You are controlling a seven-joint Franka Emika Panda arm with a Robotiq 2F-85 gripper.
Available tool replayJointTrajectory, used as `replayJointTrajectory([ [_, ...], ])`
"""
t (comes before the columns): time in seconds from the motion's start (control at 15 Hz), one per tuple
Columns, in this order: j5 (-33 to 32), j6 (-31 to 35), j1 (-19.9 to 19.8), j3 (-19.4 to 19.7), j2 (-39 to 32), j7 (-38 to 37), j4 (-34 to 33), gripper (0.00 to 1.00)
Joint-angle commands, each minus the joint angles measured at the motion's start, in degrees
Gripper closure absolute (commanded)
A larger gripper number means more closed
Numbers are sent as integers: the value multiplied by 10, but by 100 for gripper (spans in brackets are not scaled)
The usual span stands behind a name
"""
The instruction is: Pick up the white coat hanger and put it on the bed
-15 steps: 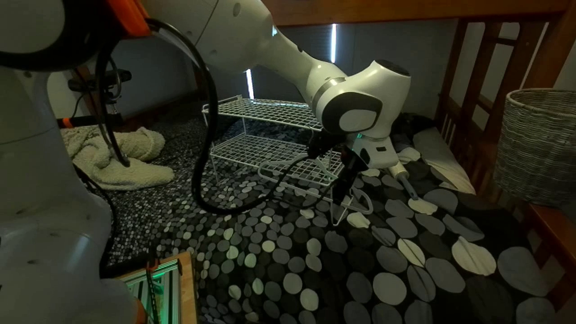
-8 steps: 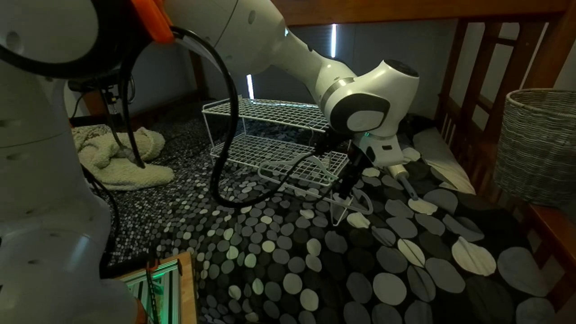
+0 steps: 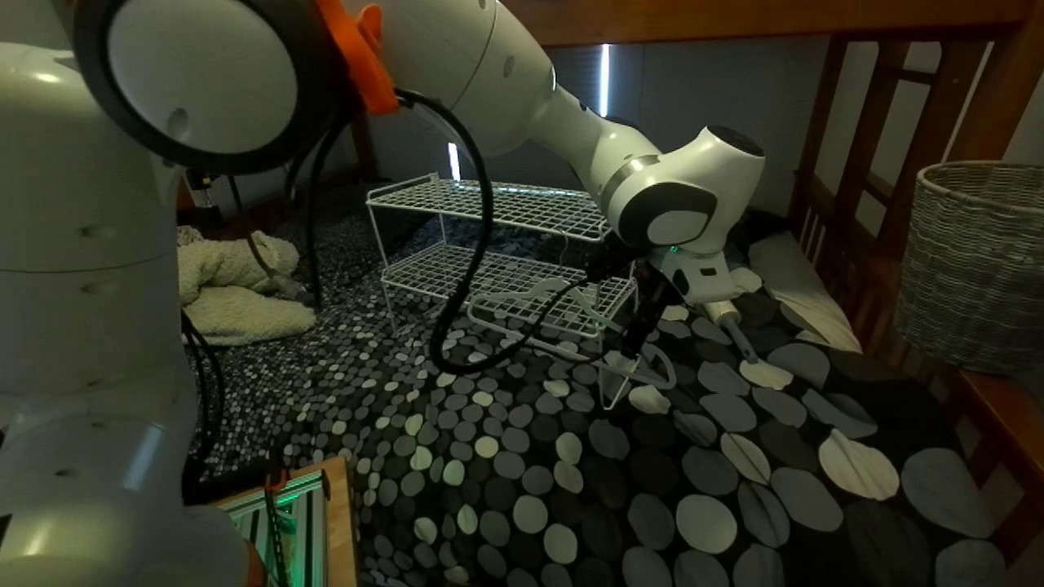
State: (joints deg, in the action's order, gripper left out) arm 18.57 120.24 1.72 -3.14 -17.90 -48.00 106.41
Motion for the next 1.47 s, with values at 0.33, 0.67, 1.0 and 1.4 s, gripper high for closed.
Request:
replayJointTrajectory([
  [0.33,-6,-77,17,13,-80,-10,-102,74],
  [0.67,-2,-96,18,14,-87,-7,-124,100],
  [1.0,3,-104,15,18,-70,-5,-112,99],
  [1.4,28,-109,5,18,-44,2,-90,99],
])
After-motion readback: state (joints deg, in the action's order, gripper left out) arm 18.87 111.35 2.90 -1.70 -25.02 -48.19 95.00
